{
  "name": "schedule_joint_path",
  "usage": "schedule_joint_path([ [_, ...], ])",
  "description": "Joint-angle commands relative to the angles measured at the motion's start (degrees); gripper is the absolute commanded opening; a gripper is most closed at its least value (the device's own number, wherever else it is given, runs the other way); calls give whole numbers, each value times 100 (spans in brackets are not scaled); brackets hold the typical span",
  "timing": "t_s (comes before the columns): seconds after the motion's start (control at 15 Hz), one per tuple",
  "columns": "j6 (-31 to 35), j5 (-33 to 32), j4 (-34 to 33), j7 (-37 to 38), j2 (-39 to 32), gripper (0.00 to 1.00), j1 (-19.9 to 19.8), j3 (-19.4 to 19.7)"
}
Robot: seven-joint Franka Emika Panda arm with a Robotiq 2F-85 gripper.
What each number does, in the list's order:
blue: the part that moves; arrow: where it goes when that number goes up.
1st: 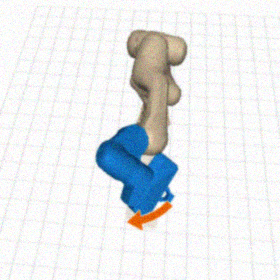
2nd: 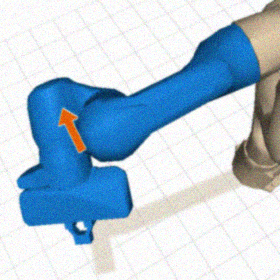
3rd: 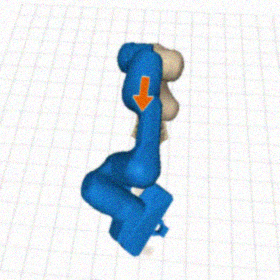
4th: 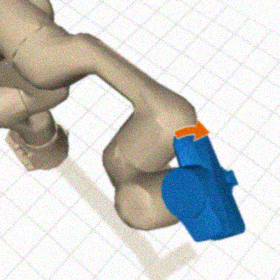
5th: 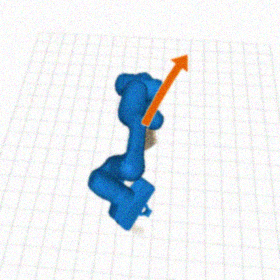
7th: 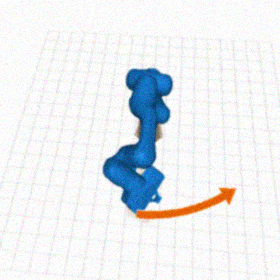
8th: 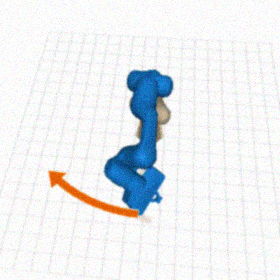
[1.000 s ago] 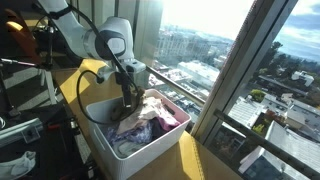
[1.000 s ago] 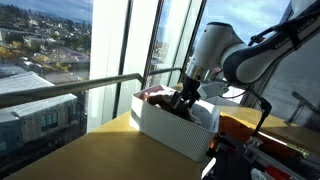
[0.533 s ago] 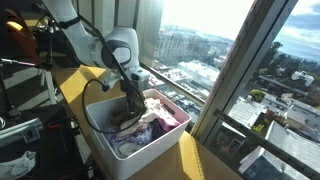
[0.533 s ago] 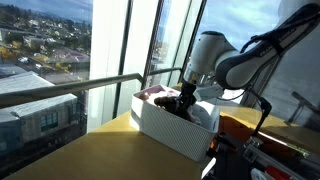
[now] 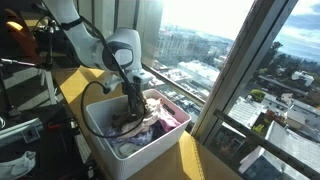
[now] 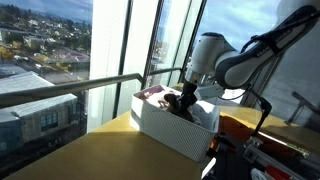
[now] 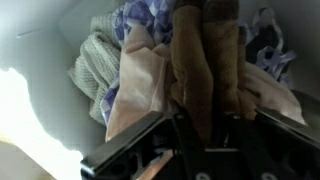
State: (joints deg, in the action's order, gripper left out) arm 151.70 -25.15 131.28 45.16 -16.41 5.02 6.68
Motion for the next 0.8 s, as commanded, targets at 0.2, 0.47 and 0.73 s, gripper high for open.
schedule_joint_path([
  [0.2,-145,-249,290,-145,74,4,-99,672],
  [0.47,-153,-352,426,-121,54,4,-88,896],
  [0.73,-180,-192,528,-217,75,4,-82,827],
])
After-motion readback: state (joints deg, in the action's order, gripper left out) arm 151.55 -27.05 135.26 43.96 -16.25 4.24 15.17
